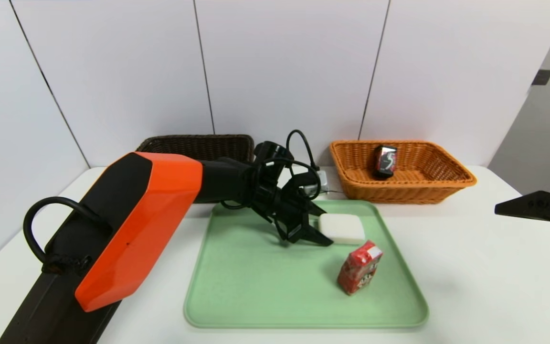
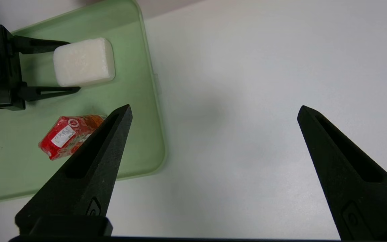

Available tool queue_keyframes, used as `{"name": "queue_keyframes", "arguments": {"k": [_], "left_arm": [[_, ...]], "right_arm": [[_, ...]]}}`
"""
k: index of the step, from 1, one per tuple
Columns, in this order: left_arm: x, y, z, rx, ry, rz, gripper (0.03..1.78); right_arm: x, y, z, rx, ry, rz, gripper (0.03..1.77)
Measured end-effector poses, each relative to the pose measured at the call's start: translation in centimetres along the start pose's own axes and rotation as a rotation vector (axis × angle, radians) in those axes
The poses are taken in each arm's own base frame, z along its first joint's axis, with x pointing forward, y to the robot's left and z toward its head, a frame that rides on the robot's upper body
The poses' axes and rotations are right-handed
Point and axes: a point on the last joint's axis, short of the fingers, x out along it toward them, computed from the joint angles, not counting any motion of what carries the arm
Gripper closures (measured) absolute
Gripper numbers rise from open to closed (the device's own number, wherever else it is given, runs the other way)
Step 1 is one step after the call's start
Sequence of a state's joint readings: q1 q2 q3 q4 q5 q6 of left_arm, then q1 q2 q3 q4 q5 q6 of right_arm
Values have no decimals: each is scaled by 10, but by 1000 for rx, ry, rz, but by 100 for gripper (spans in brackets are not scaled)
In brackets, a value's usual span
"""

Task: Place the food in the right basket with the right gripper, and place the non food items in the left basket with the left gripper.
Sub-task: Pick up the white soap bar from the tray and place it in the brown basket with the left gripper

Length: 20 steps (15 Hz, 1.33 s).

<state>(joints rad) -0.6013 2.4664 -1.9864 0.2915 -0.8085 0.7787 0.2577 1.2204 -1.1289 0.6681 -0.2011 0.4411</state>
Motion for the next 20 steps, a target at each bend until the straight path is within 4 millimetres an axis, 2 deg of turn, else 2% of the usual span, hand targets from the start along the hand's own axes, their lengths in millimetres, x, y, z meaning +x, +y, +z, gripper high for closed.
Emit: {"name": "queue_keyframes", "arguments": {"k": [6,13,16,20], "left_arm": [[-9,-1,12,20,-14,14,84],[-37,0,35,55,-41,62,84],[-55,1,47,61,-56,95,84],[-91,0,70,-4,-94,163,84]], "right_arm": [[0,0,0,0,0,0,10],[0,0,0,0,-1,-1,10],[0,0,0,0,-2,0,10],[0,0,0,-2,-2,3,10]]}}
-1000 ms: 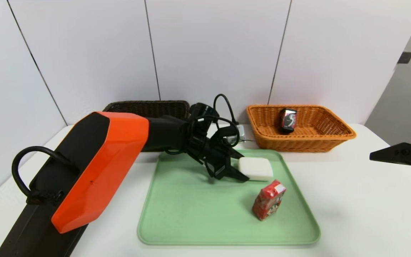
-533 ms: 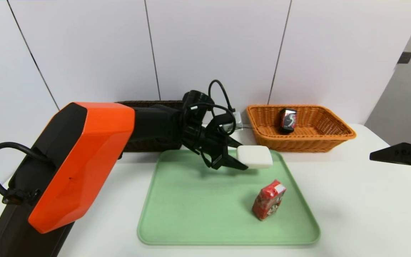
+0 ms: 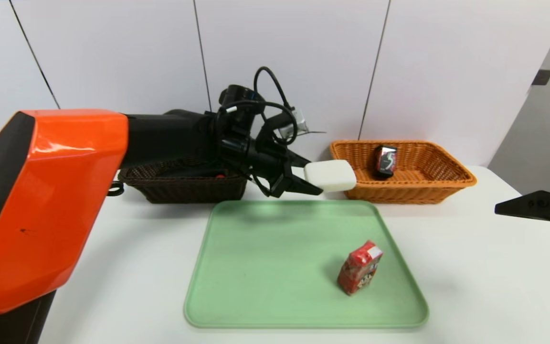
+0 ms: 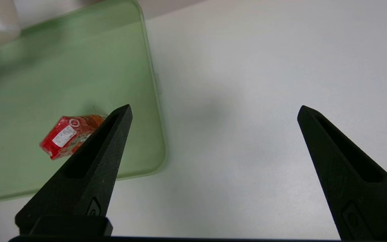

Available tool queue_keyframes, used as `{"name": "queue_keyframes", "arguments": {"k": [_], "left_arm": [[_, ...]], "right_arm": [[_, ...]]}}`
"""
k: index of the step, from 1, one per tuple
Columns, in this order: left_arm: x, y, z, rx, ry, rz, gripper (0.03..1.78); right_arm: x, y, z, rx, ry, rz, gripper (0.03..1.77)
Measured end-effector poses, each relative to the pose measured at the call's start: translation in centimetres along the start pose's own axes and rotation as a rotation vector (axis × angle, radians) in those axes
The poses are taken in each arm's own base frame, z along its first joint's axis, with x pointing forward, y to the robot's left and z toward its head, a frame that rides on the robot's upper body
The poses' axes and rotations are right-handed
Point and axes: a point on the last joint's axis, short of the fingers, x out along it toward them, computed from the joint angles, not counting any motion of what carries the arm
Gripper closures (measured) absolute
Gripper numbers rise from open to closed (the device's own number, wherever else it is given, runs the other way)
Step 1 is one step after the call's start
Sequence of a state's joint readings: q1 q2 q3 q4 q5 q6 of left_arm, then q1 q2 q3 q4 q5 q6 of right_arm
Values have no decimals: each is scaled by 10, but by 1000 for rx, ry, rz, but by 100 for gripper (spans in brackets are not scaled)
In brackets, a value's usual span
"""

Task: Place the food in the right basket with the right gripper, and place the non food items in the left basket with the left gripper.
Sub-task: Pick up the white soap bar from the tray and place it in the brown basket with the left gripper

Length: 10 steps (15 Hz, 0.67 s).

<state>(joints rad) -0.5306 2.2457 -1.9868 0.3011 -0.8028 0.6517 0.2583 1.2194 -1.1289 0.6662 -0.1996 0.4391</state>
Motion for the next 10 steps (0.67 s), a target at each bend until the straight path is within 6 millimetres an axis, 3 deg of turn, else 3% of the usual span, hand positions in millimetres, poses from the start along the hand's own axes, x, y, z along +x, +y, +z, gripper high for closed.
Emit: {"name": "queue_keyframes", "arguments": {"k": [5,10], "left_arm": [[-48,6,31,-90,-18,167,84],[-100,15,37,-117,-26,279,84]], "right_arm": [[0,1,-1,-4,1,7,10],[0,2,0,-3,-16,23,10]]}}
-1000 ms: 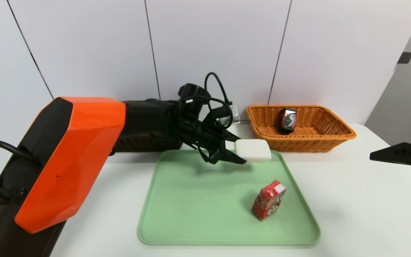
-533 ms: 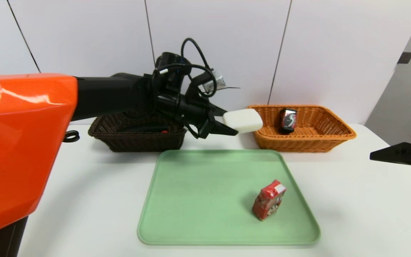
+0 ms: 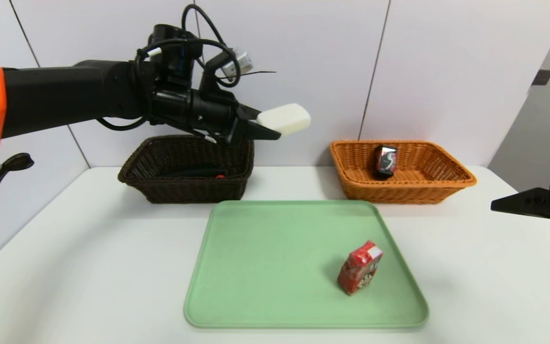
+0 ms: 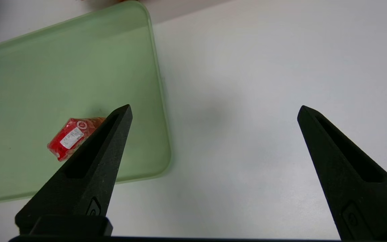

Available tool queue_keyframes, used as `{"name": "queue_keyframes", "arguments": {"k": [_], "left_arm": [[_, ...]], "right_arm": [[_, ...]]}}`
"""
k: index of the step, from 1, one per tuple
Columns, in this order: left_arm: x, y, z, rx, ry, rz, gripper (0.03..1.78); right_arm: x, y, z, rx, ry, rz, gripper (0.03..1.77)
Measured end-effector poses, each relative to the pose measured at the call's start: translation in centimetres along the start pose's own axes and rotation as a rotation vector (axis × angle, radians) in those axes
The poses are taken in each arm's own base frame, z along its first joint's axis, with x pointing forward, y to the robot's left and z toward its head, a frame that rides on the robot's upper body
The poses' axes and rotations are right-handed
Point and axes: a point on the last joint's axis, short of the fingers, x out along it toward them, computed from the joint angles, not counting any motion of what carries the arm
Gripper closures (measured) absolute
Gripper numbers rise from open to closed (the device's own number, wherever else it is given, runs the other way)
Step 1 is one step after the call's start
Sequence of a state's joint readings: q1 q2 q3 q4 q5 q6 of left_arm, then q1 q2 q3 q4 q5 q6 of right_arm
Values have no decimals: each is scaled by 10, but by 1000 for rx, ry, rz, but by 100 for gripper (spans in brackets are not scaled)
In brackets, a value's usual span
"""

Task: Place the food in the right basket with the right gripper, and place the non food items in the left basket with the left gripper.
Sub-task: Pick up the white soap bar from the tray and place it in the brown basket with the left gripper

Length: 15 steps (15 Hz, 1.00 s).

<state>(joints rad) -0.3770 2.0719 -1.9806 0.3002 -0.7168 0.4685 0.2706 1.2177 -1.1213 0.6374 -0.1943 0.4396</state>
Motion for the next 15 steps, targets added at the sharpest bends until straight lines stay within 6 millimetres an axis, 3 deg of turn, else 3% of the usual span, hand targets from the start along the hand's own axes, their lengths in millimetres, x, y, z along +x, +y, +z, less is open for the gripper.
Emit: {"name": "queue_keyframes", "arguments": {"k": [3,8,11,15], "left_arm": [[-26,14,-7,-37,31,56,84],[-61,41,-34,-137,112,142,84],[-65,57,-58,-192,147,169,84],[-56,72,-93,-259,195,167,85]], "right_arm": [[0,1,-1,-4,6,9,10],[1,0,-2,-4,11,8,10],[2,0,-2,-5,13,7,10],[2,0,-2,-6,15,5,10]]}}
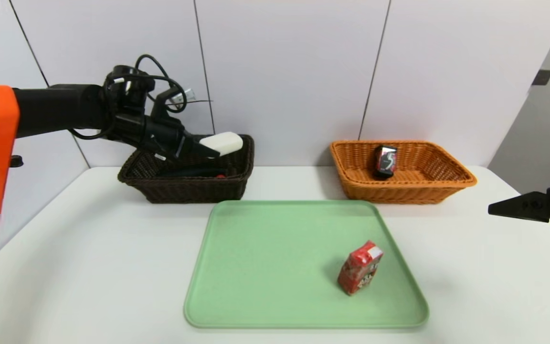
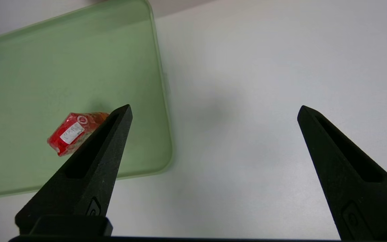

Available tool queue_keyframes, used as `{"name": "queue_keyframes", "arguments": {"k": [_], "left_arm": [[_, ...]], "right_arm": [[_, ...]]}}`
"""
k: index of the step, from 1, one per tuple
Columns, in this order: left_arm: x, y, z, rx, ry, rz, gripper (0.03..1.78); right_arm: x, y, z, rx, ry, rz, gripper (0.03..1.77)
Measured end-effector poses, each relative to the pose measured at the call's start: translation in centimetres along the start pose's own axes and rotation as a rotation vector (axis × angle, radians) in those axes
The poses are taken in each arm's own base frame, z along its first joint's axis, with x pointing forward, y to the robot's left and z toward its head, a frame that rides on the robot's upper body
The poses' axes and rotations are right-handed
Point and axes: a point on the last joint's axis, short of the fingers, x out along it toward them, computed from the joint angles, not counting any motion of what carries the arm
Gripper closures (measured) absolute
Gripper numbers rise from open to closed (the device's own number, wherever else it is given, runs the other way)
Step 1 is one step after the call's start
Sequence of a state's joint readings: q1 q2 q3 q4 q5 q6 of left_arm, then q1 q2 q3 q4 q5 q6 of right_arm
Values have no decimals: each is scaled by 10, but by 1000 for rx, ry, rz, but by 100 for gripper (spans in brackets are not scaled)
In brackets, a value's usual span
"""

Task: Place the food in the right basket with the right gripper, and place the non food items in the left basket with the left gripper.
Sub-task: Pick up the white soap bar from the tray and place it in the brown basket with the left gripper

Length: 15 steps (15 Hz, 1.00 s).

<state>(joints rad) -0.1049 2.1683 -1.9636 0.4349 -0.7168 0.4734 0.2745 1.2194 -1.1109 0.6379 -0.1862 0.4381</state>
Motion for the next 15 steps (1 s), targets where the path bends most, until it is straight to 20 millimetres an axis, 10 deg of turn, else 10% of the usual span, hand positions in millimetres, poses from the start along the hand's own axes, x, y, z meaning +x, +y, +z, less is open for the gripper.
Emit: {"name": "queue_keyframes", "arguments": {"k": [9,15], "left_arm": [[27,17,-30,-58,54,-13,48],[9,15,-15,-29,17,19,28]], "right_arm": [[0,0,-1,0,1,0,10],[0,0,0,0,-1,0,10]]}}
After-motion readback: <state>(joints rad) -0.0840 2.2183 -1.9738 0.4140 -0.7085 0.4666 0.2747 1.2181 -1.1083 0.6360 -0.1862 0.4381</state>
